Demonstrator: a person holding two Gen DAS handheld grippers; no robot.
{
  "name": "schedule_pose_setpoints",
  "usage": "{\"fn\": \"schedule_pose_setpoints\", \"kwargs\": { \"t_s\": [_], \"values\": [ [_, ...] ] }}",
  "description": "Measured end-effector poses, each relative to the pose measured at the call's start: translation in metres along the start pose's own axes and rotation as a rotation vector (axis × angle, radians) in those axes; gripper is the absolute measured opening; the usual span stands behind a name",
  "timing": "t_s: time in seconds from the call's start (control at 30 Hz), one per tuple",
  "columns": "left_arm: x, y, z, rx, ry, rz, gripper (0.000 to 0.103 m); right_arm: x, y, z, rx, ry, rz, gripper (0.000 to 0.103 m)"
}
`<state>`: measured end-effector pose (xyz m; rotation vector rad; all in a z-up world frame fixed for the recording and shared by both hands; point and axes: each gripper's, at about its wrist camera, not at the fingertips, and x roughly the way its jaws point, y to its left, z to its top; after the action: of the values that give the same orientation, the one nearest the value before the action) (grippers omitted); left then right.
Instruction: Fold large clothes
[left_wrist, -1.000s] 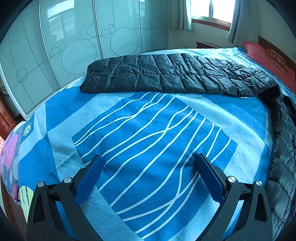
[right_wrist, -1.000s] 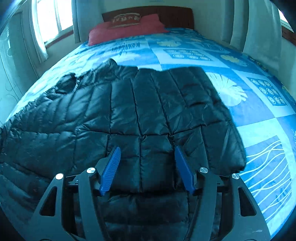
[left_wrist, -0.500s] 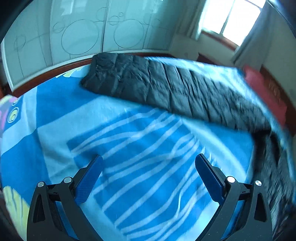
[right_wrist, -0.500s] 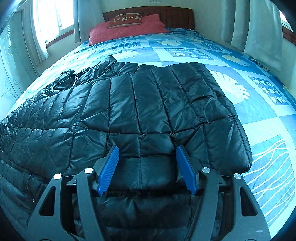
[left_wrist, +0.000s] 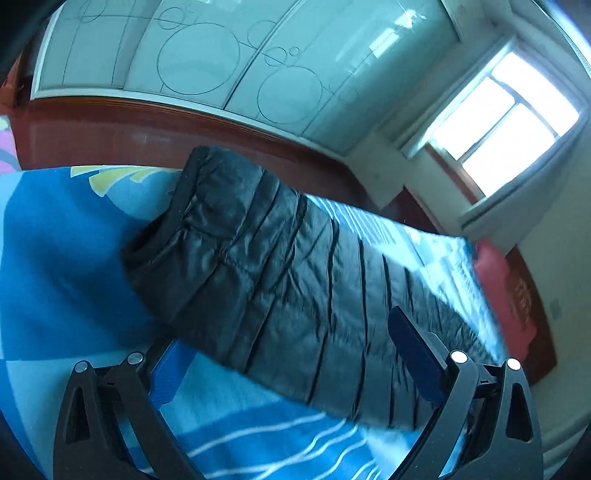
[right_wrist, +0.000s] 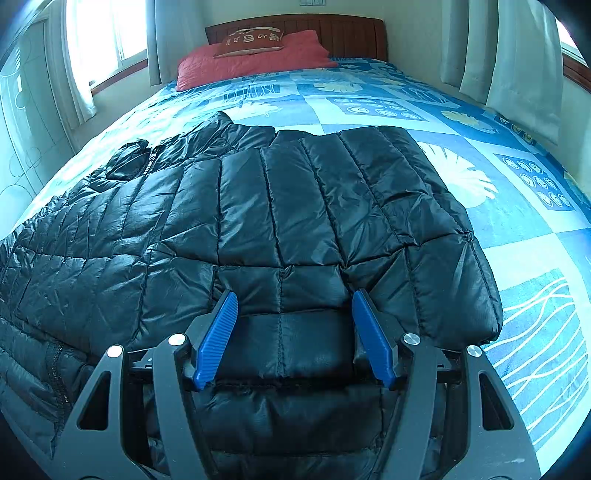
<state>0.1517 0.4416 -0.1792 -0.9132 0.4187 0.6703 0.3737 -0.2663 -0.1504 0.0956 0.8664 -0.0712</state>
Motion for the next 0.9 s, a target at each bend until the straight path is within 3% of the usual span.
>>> {"fn": "schedule_pose_setpoints", "kwargs": {
  "t_s": [0.03,0.1,0.13,0.2,0.27,0.37,0.53,0.67,0.9],
  "values": [
    [-0.001,0.002,0.001,-0.02,-0.013,-0.004,0.084,0.0,0.0,0.0,0.0,0.0,0.001,0.064],
    [-0.002,0.007,0.004,-0.053,-0.02,-0.011,0.059,0.0,0.0,0.0,0.0,0.0,0.001,0.064],
    [-0.004,0.011,0.006,-0.069,-0.027,-0.001,0.053,0.0,0.0,0.0,0.0,0.0,0.0,0.064],
    [-0.004,0.017,0.01,-0.076,-0.032,0.023,0.024,0.0,-0.001,0.0,0.0,0.0,0.001,0.064],
    [-0.003,0.018,0.012,-0.074,-0.025,0.015,0.014,0.0,-0.001,0.0,0.0,0.0,0.002,0.064],
    [0.0,0.0,0.014,-0.009,-0.032,0.045,0.008,0.0,-0.001,0.0,0.0,-0.002,0.003,0.065],
    [-0.016,-0.043,0.003,0.152,-0.094,0.048,0.006,-0.003,-0.002,0.003,0.0,-0.005,0.005,0.065],
    [-0.026,-0.097,-0.017,0.313,-0.115,-0.008,0.006,-0.009,-0.004,0.007,0.004,-0.015,0.025,0.073],
    [-0.041,-0.2,-0.087,0.594,-0.097,-0.159,0.006,-0.019,-0.001,0.0,-0.022,-0.024,0.034,0.074]
  ]
}}
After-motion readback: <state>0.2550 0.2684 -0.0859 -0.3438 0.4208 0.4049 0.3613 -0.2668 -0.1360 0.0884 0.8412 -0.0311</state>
